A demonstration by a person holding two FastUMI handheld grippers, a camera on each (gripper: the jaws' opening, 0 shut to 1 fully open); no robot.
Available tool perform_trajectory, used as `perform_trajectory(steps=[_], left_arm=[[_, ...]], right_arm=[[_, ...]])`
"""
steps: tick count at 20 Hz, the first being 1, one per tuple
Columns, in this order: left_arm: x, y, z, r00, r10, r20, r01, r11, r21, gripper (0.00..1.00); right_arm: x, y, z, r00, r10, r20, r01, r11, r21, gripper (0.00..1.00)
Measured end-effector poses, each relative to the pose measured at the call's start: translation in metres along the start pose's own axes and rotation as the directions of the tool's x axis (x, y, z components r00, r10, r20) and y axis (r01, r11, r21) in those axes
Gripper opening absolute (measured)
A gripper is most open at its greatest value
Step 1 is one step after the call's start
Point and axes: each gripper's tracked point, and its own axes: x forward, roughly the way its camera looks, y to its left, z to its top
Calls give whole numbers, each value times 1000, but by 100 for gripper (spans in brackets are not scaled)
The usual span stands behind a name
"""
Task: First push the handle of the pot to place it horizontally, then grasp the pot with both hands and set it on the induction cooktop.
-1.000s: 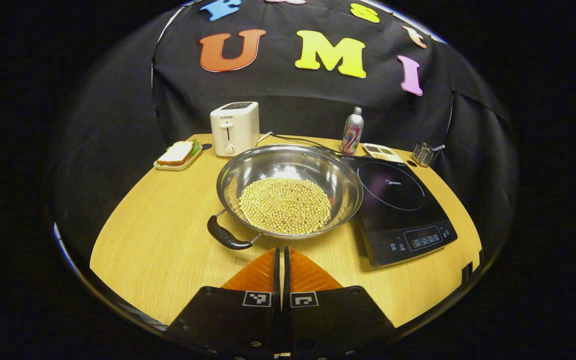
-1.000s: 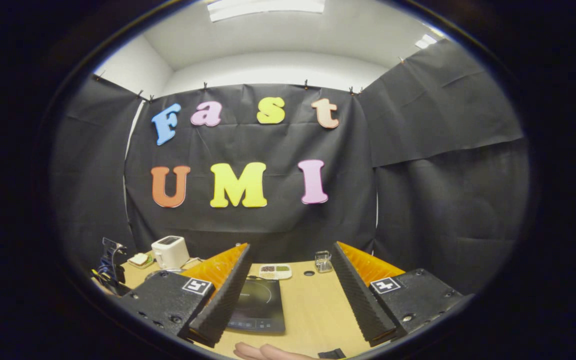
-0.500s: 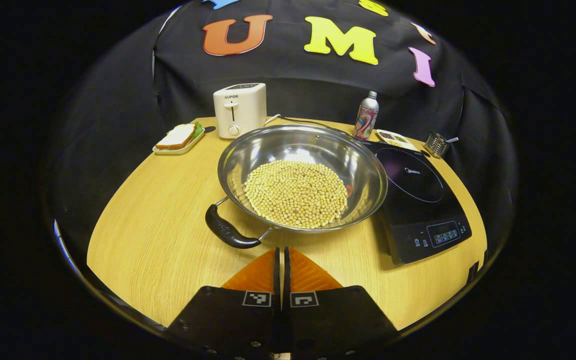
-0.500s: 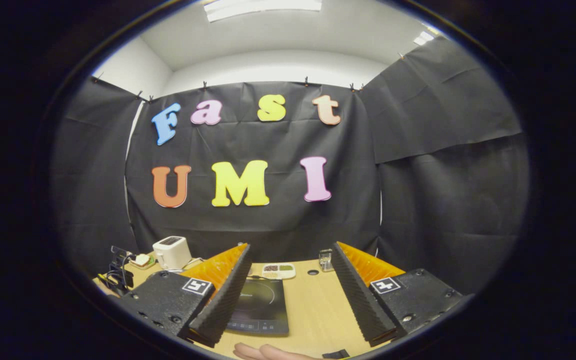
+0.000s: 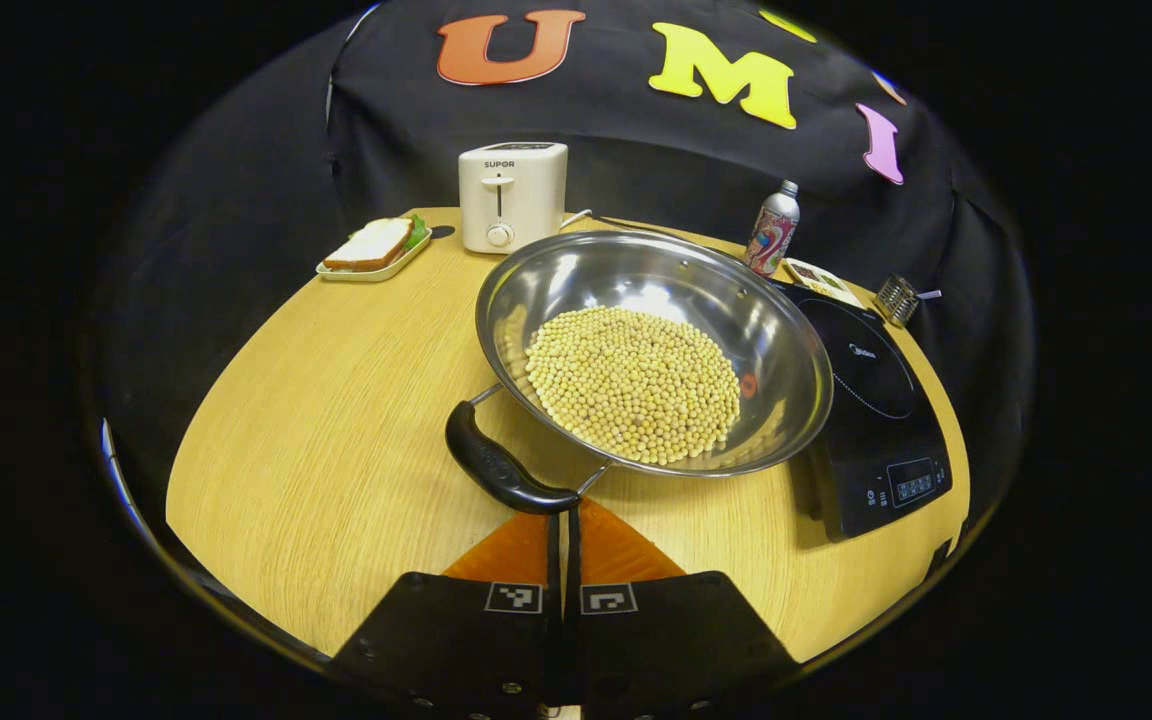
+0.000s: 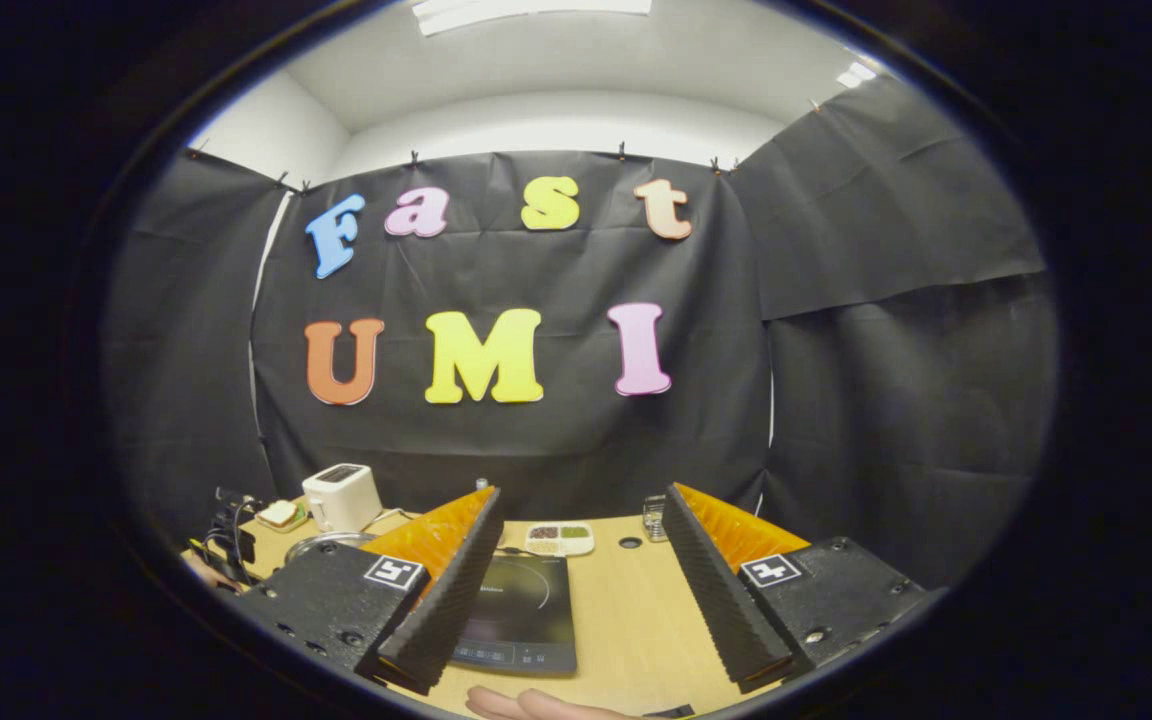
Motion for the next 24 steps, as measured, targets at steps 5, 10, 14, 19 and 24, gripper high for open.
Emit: perform_trajectory(steps=[5, 10, 14, 19, 24], left_arm=[[4, 11, 4, 1000, 14, -8, -14, 1000, -21, 0], [12, 24, 15, 1000, 21, -15, -22, 999, -49, 11], [17, 36, 22, 999, 38, -17, -39, 997, -59, 11], [28, 50, 34, 998, 55, -17, -57, 996, -73, 0], [42, 66, 47, 997, 73, -18, -74, 994, -81, 0]], right_arm=[[5, 6, 1, 1000, 16, 5, -17, 1000, 6, 96], [8, 9, 3, 1000, 24, 20, -24, 1000, 4, 96], [10, 9, 3, 999, 26, 27, -27, 1000, 8, 100], [18, 11, 0, 999, 22, 34, -22, 1000, 3, 100], [24, 21, -11, 999, 41, 16, -41, 999, 25, 96]])
